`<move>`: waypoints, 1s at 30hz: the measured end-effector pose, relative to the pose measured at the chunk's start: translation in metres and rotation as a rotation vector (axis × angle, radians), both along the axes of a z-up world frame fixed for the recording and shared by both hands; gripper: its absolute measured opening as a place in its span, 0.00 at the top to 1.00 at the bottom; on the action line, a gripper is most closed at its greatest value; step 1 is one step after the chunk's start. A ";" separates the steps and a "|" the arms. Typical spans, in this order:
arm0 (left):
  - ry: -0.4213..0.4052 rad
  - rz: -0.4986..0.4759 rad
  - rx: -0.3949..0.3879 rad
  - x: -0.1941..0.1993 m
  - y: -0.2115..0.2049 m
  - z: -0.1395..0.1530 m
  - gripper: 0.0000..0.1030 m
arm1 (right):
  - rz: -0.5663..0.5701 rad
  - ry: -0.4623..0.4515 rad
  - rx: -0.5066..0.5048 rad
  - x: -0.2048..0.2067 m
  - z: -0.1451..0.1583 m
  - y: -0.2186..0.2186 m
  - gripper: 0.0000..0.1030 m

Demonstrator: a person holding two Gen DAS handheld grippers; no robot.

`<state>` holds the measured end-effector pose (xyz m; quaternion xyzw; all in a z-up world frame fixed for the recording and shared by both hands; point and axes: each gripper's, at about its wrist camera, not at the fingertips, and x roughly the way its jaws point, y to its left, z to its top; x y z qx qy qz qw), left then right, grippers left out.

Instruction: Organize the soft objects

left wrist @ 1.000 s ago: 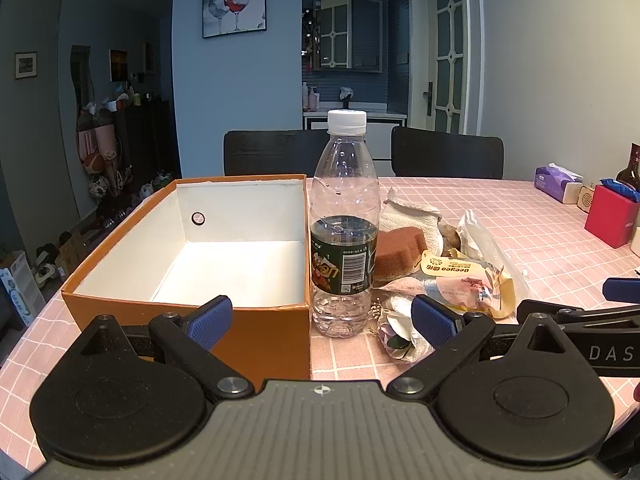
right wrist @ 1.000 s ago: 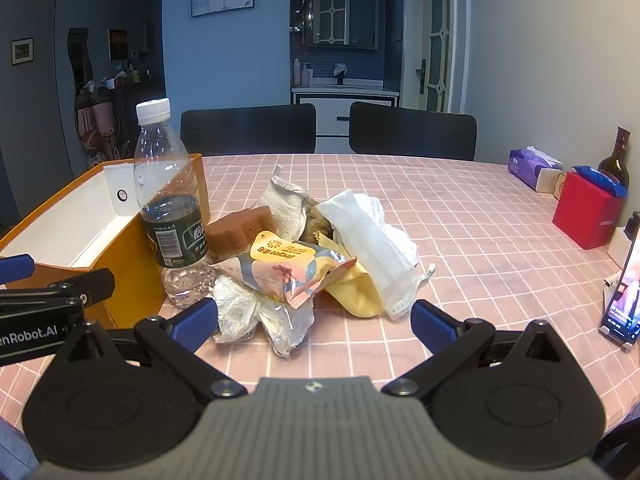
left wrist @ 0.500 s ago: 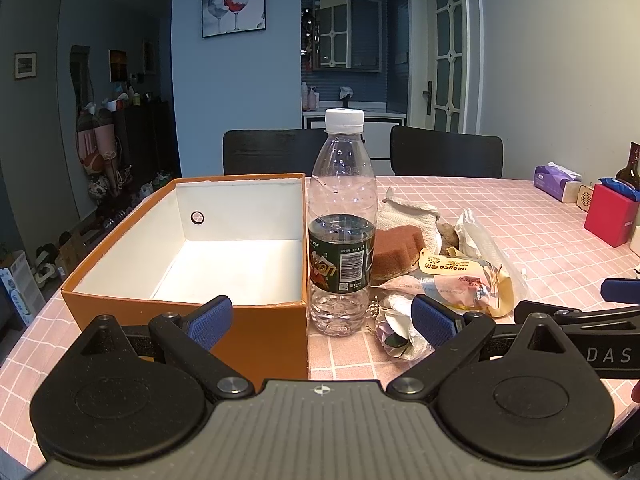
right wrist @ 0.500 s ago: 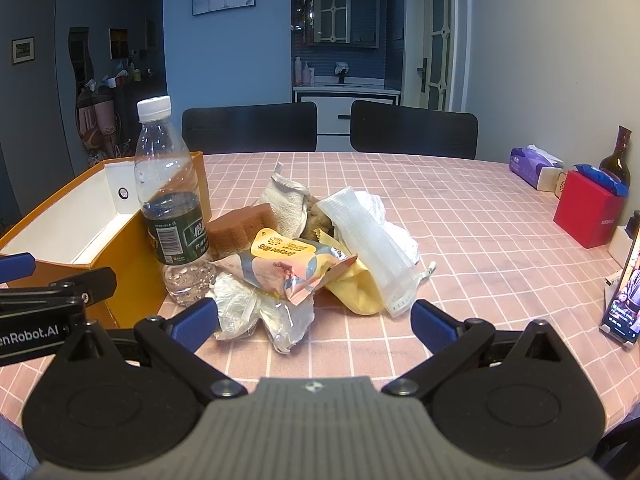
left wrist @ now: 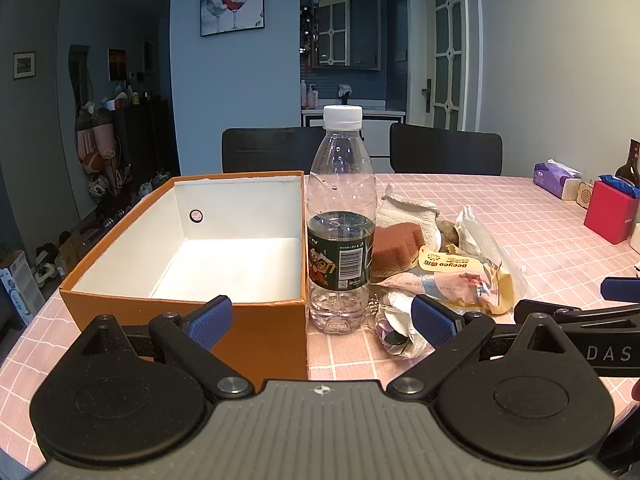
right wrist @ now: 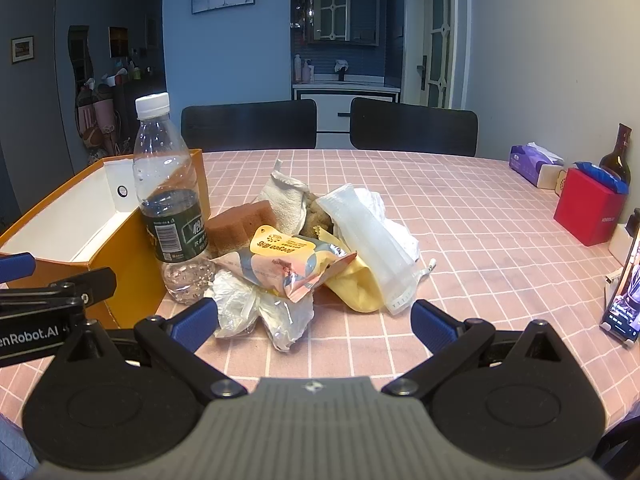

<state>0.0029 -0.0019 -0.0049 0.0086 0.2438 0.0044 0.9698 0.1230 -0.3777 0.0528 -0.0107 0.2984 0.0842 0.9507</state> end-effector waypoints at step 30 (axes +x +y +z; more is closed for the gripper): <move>0.086 -0.208 -0.086 0.023 -0.021 -0.013 0.20 | -0.006 0.062 0.063 0.037 -0.022 -0.051 0.04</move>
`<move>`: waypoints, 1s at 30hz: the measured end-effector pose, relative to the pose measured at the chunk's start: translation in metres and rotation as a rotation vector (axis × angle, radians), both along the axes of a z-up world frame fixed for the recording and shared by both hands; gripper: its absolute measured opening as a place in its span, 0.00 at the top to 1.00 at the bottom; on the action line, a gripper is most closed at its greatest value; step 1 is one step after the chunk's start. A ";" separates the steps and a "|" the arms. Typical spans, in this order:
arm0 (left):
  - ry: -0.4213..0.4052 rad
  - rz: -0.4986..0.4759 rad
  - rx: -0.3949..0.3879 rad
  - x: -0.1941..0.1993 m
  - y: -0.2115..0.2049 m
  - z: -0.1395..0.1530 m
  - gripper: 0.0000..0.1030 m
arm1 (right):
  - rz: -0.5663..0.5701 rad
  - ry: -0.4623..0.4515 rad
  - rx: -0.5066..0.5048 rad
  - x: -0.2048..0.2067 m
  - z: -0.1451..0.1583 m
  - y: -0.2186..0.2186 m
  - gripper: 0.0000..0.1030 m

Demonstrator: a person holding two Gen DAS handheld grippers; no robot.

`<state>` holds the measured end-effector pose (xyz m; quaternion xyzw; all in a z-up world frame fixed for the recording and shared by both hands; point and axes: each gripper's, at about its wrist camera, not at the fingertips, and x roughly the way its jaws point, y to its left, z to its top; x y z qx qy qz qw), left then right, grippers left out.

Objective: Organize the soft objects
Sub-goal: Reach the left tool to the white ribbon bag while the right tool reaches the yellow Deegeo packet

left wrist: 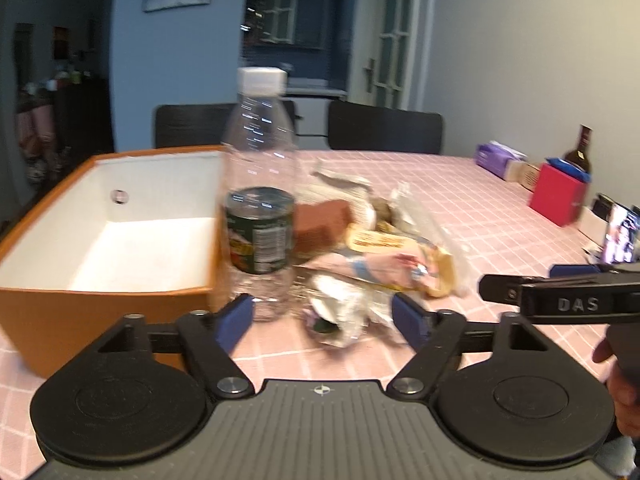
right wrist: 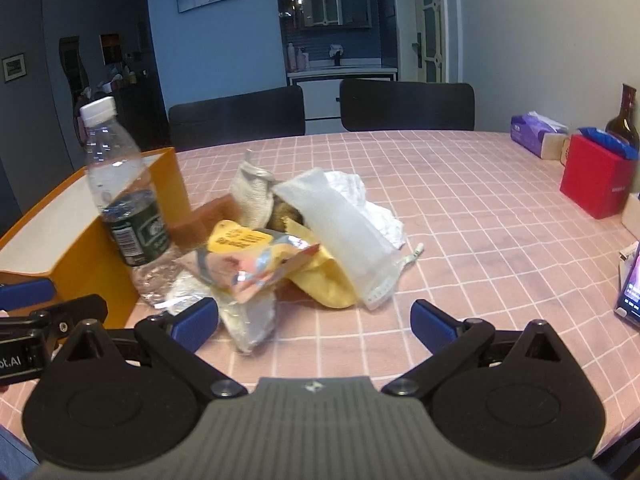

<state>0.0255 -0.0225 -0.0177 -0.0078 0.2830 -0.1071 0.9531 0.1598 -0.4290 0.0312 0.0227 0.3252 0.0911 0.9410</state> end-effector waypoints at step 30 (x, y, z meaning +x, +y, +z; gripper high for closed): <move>0.102 -0.065 0.027 0.068 -0.024 -0.050 0.72 | 0.157 0.044 0.092 0.059 -0.021 0.042 0.88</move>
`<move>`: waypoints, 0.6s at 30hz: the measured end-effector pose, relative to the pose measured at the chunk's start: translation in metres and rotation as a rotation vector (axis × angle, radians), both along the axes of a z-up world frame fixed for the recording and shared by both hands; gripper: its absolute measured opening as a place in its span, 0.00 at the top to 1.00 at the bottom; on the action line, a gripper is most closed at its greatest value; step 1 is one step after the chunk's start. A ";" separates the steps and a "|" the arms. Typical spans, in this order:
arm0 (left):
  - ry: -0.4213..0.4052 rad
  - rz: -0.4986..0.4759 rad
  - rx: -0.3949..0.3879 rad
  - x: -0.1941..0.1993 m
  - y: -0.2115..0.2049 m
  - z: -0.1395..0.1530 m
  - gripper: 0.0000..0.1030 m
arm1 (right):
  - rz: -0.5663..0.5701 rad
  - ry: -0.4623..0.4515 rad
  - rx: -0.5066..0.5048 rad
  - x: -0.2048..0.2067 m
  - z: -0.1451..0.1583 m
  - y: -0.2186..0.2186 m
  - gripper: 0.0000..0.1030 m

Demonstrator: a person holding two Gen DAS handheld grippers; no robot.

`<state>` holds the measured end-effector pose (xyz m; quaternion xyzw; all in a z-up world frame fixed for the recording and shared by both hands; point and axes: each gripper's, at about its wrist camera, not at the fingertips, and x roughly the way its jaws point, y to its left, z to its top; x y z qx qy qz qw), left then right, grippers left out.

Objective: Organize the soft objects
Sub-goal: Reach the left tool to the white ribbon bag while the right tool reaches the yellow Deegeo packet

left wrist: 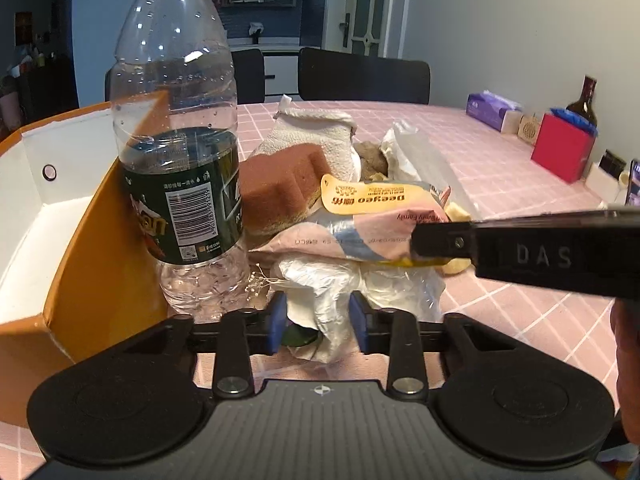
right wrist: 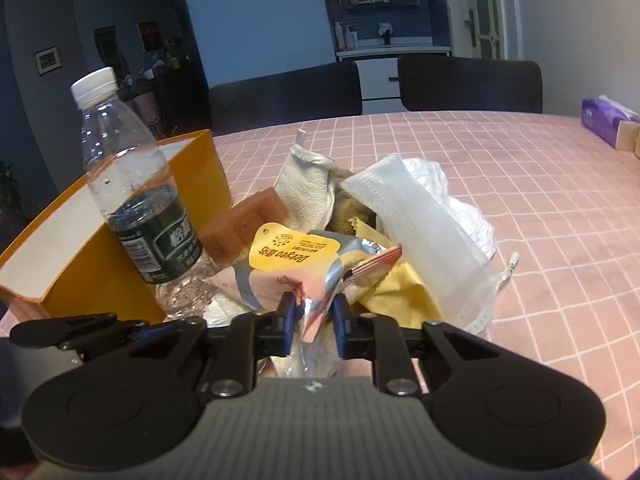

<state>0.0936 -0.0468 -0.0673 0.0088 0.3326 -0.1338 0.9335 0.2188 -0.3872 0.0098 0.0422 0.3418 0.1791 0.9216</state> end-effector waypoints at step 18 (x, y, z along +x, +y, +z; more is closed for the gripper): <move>0.033 -0.021 0.066 -0.058 0.022 0.019 0.84 | -0.058 0.117 -0.074 -0.065 -0.013 -0.039 0.93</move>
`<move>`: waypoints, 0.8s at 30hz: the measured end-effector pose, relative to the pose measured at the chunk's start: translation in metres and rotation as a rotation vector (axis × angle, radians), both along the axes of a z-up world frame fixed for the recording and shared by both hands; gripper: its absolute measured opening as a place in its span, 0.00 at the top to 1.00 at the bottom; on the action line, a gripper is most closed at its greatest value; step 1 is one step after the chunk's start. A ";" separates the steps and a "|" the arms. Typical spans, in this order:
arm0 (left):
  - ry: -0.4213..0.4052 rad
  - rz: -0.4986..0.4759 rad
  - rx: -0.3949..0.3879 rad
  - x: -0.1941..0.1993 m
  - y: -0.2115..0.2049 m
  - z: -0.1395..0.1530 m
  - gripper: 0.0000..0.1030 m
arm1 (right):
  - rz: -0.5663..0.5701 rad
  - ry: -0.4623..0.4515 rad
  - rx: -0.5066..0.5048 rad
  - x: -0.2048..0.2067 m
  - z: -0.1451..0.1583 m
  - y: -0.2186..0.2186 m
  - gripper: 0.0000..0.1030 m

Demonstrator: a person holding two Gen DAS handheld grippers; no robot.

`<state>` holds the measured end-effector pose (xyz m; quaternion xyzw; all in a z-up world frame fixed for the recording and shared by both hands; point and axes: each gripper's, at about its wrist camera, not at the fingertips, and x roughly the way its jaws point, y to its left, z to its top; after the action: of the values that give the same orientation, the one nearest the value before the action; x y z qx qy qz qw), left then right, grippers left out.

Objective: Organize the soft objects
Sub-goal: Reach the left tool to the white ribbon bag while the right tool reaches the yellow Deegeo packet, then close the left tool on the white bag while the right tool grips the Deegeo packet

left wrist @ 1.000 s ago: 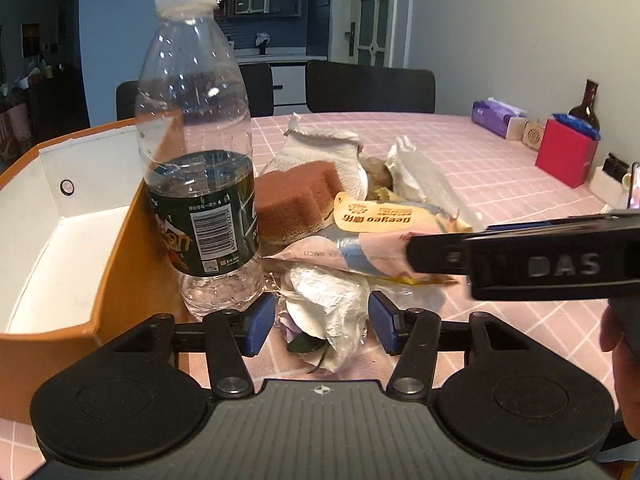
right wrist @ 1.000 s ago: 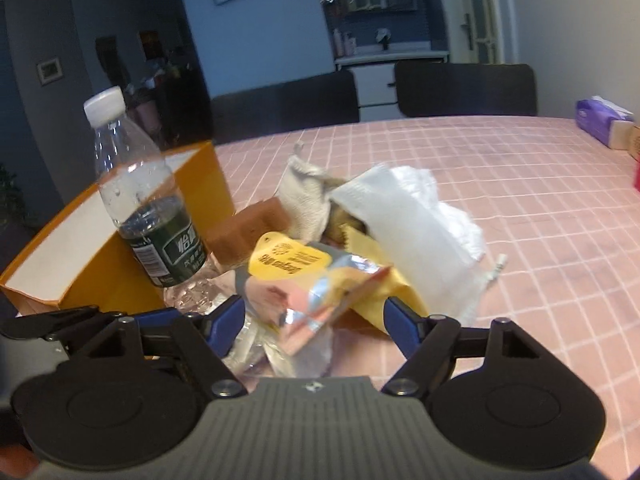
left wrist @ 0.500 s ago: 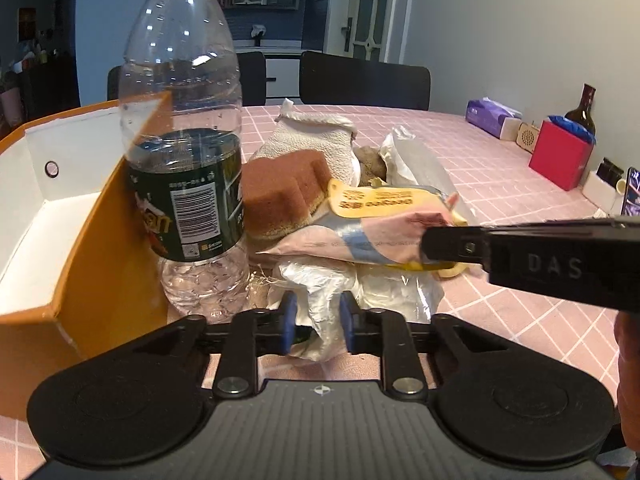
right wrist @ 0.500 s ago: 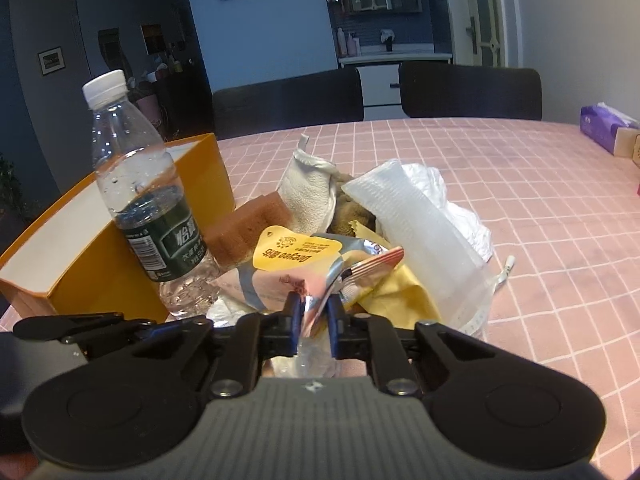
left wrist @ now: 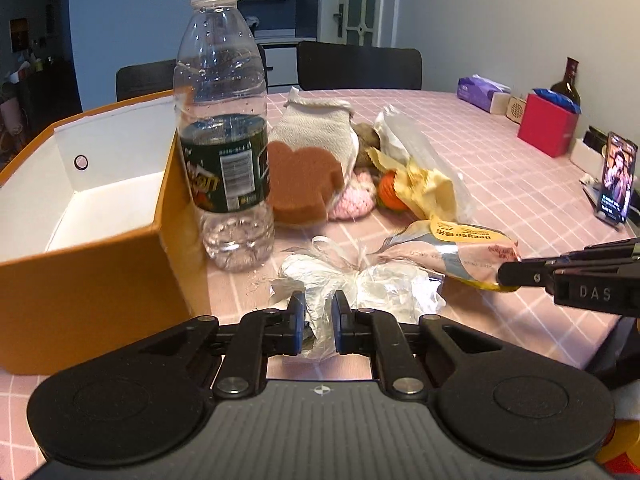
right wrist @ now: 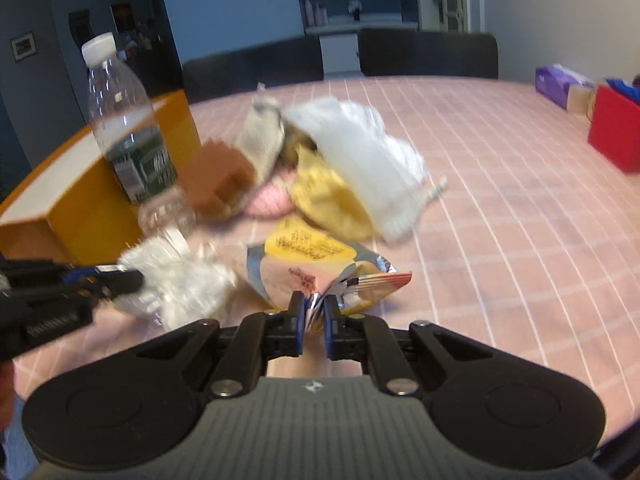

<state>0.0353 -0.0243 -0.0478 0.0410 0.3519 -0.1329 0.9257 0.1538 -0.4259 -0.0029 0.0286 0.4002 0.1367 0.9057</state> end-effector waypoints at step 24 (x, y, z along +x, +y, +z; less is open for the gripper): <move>0.090 0.091 -0.210 -0.023 0.013 0.018 0.37 | 0.193 0.003 -0.124 0.045 -0.020 0.018 0.19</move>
<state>0.0121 -0.0115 -0.0300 -0.0782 0.3788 -0.1284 0.9132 0.1989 -0.4080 -0.0226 -0.0659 0.4101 0.1983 0.8878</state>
